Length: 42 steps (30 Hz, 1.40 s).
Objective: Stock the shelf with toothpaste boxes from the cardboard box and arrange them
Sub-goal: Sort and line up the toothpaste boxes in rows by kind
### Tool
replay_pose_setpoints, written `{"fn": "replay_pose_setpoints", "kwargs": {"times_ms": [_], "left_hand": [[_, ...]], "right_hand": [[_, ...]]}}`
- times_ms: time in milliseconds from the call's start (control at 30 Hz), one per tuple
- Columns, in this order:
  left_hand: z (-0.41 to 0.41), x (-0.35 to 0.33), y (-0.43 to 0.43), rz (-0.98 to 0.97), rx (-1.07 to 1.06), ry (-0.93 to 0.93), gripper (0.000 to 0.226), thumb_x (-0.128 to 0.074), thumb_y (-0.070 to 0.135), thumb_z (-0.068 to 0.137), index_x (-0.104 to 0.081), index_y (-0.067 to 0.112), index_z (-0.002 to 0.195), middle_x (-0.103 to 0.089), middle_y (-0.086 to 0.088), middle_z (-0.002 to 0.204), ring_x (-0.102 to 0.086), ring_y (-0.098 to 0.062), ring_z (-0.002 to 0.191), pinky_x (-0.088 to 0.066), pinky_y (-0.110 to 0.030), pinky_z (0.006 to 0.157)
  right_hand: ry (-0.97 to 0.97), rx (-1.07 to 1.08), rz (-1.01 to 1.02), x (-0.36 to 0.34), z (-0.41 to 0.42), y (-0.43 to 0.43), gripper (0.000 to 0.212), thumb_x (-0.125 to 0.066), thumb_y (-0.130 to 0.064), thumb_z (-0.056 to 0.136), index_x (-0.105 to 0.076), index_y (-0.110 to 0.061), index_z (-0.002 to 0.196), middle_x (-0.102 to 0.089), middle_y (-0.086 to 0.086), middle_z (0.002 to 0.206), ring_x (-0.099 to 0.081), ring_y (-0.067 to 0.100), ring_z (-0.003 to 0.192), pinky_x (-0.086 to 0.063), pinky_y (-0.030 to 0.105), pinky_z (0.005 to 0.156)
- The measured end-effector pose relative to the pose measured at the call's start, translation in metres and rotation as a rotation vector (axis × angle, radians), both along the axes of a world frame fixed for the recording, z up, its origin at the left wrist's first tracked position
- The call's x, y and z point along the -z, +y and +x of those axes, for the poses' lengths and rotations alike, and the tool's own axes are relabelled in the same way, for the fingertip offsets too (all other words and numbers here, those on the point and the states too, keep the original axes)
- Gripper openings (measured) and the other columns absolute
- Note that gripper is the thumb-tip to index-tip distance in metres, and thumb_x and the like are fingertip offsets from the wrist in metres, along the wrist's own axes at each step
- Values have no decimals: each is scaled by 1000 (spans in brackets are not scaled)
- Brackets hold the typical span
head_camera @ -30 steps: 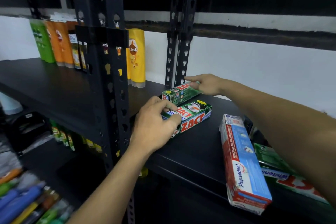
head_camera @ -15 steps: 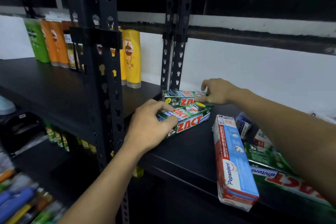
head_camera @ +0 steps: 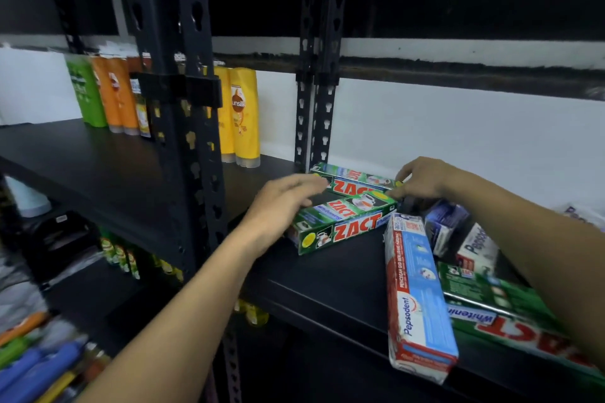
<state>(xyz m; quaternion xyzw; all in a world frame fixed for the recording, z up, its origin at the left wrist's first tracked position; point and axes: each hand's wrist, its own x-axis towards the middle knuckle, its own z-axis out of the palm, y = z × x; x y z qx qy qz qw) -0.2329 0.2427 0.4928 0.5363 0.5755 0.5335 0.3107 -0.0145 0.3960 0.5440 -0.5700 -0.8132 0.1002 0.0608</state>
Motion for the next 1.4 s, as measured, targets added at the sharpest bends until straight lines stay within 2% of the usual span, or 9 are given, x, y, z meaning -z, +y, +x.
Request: {"fn": "replay_pose_setpoints", "kwargs": {"times_ms": [133,333,433,567,767,867,1000,1167,1400], "left_hand": [[-8,-14,62,90,-234,-113,12,-63,27,92,-72,29,99,-73,7,105,-67,-13,97,-52,-29,84],[-29,21,120,32,-436,254,21,-61,9,87,-74,18,101,-74,-1,99,-67,-16,93,-54,-27,88],[-33,32,122,76,-416,334,18,-65,13,84,-75,19,97,-73,3,90,-66,-14,84,-52,-23,75],[-37,32,124,90,-383,339,10,-77,20,81,-77,21,91,-73,6,78,-64,-5,73,-53,-23,77],[-38,34,126,101,-370,390,19,-67,15,89,-77,19,106,-76,1,100,-67,-12,94,-54,-30,93],[-36,32,124,58,-311,406,37,-58,3,89,-70,17,122,-74,1,111,-64,-13,106,-48,-33,103],[-37,31,125,27,-292,438,47,-51,0,87,-65,15,129,-70,-2,121,-61,-17,117,-45,-35,108],[-38,32,128,25,-307,401,45,-47,-1,88,-68,16,125,-72,-2,116,-63,-16,112,-48,-35,104],[-43,35,134,0,-310,366,43,-43,-1,91,-67,11,124,-71,-6,117,-63,-24,111,-47,-40,104]], "right_hand": [[-68,66,157,13,1,5,64,-69,-58,80,-70,-1,111,-71,12,109,-65,27,98,-53,34,85],[100,126,199,23,4,9,66,-76,-57,74,-67,-1,107,-70,12,100,-65,25,86,-56,36,78],[138,157,246,26,1,8,62,-79,-55,71,-65,-5,105,-68,10,101,-61,23,84,-53,33,73],[183,198,248,25,-1,5,57,-82,-53,70,-60,-11,102,-63,6,96,-58,23,85,-46,30,68],[229,148,242,27,1,8,40,-73,-37,80,-69,-3,101,-71,11,97,-64,25,89,-56,38,79],[234,111,238,29,4,11,29,-68,-30,82,-70,-11,105,-70,6,107,-63,23,96,-53,32,81],[209,78,230,32,5,12,35,-64,-26,85,-62,-18,119,-67,5,118,-60,23,105,-50,30,85],[82,199,290,31,5,12,28,-61,-31,85,-63,-15,107,-65,8,105,-60,27,92,-52,39,88],[61,101,189,36,5,19,21,-56,-32,82,-68,-18,92,-68,4,93,-62,24,85,-54,40,86]]}}
